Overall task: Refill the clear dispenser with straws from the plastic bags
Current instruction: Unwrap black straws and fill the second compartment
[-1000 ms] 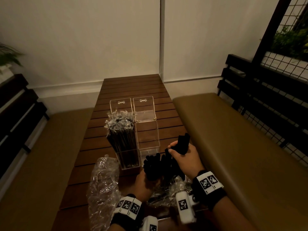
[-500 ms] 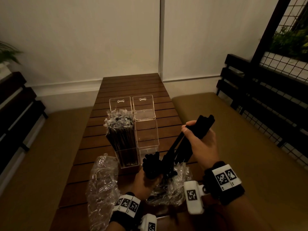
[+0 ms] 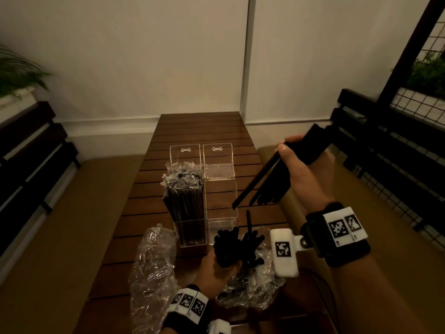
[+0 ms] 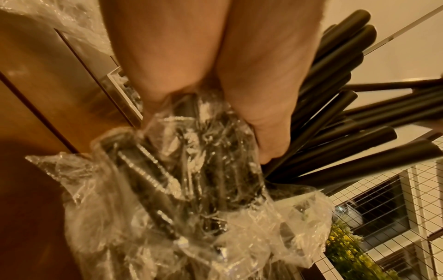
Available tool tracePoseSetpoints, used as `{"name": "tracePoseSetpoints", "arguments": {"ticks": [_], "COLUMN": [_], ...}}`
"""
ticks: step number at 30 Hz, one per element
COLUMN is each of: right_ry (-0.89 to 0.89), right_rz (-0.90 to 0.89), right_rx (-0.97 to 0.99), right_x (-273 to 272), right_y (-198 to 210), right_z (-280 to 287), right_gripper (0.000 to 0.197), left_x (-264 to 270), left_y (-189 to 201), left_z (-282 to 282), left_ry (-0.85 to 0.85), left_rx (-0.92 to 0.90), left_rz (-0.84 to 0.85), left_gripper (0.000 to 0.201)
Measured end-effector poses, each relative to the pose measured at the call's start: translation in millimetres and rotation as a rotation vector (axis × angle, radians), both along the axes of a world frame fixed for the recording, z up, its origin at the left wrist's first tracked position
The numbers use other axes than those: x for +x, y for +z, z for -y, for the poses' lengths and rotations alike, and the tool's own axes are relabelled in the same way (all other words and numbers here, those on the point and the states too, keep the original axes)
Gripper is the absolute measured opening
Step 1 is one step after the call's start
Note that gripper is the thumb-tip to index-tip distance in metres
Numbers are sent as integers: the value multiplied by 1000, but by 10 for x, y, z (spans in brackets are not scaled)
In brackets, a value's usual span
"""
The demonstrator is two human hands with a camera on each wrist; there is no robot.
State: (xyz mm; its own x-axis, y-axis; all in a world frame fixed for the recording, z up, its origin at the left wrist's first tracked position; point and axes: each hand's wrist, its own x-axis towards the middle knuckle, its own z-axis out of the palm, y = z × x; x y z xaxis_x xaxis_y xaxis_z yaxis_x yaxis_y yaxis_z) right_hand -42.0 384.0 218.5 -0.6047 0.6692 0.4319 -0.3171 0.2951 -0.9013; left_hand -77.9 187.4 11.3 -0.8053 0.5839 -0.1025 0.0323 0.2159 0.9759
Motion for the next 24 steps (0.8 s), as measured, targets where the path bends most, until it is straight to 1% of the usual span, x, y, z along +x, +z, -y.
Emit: {"name": "tracePoseSetpoints", "arguments": {"ticks": [1,3,6,9,12,14,19,22,24], "right_ry": [-1,45,132,154,156,152,102,106,111], "right_rz": [-18,-48,-27,11,40,56,142,194,205], "right_rx": [65,132,162,187,106,37,-52,-98,-127], "right_x": [-72,-237,-512,-738,-876,-926,-1045,-1087,-1100], "right_y": [48,89,22,-102,-259,-356,-518,-612,-644], "right_z": [82,234,377,428,449,447,418,410,408], "right_gripper": [19,15,13,12,10,9,9,16,17], "left_x": [7,11,15,30,40,61,72,102,108], "left_y": [9,38,55,103,165,214,309,281,289], "left_z": [3,13,19,11,4,8,18,27,37], "left_ry": [1,-10,-12,-10,-21,-36,-70,-53,-49], "left_rx": [5,15,19,9,19,22,74,77,86], "left_rz": [-15,-26,8,8,45,36,72,73,83], "left_gripper": [33,37,44,44,44,46,44,34,36]}}
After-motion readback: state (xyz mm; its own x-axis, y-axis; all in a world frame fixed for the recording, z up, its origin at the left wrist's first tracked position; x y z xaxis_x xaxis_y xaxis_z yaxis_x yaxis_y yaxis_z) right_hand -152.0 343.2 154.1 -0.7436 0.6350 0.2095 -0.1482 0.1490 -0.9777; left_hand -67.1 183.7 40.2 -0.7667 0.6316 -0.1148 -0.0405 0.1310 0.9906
